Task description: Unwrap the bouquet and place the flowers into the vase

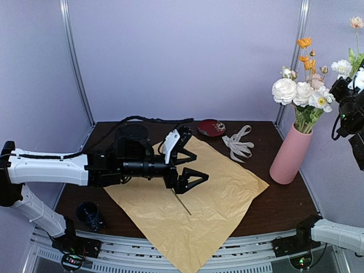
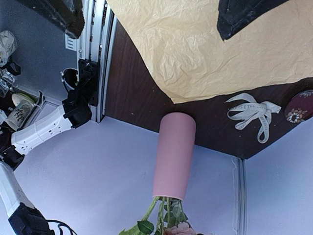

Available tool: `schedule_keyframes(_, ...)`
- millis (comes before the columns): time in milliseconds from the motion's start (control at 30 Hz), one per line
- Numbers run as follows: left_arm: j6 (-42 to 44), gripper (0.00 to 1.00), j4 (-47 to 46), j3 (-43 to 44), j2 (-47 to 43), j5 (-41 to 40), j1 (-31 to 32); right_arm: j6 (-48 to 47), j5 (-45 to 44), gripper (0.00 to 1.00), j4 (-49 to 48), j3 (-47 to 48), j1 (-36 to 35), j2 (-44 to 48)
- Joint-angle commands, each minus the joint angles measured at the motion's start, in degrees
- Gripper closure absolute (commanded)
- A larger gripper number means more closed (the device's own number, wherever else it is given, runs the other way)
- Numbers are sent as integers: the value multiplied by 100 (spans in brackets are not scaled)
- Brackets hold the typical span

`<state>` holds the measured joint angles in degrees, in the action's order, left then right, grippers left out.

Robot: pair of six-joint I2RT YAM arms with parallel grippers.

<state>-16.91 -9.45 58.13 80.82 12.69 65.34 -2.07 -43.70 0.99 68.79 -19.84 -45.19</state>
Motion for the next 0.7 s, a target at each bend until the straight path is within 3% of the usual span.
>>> schedule_keyframes(0,-58,2,-333,26,21,59,40,323,23,100,-119,-437,33,213)
schedule_keyframes(367,-92,2,-373,2,92,85,65,1025,116,100,179,-1715,33,652)
schedule_keyframes(667,-120,2,-399,-21,144,86,66,1539,179,100,641,-2235,33,674)
